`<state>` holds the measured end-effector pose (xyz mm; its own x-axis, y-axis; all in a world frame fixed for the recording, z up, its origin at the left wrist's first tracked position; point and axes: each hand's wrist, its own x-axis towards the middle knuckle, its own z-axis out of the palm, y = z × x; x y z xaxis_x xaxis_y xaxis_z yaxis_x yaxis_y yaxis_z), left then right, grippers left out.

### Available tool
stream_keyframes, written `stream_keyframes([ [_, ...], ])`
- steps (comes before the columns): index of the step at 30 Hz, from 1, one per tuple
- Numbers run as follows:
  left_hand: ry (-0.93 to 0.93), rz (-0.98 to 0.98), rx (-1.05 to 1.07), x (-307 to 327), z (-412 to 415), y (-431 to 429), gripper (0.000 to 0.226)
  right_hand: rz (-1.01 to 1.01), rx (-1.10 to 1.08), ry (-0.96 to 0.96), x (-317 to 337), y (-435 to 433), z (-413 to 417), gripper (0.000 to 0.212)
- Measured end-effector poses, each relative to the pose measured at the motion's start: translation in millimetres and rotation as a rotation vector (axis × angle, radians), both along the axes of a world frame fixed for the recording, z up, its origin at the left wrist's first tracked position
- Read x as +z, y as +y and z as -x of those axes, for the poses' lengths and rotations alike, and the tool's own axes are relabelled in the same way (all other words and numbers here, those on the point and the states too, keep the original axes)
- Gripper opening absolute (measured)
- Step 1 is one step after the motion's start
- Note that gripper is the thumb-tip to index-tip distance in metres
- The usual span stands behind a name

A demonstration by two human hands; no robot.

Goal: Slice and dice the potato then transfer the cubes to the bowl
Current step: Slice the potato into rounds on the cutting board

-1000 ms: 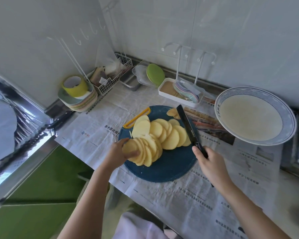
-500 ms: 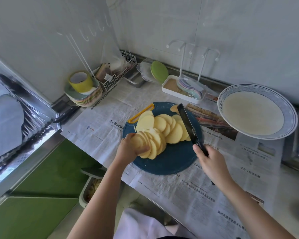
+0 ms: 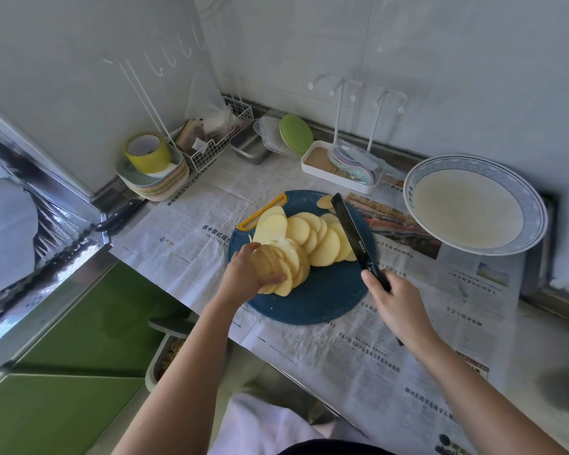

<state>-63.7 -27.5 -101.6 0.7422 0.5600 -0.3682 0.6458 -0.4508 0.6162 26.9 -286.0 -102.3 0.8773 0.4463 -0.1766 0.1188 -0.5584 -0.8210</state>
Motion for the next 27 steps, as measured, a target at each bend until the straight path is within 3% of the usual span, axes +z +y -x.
stream_keyframes([
  [10,0.051,0.035,-0.114,7.1,-5.3,13.7,0.091,-0.013,0.005,-0.02,4.5,-2.6,1.3,0.04],
  [16,-0.016,-0.063,0.024,1.8,-1.3,-2.1,0.093,-0.024,0.004,-0.018,7.2,-4.5,4.2,0.039],
  [27,-0.297,-0.048,0.26,-8.9,11.3,-21.0,0.087,-0.031,-0.003,0.012,5.7,-7.3,2.6,0.038],
])
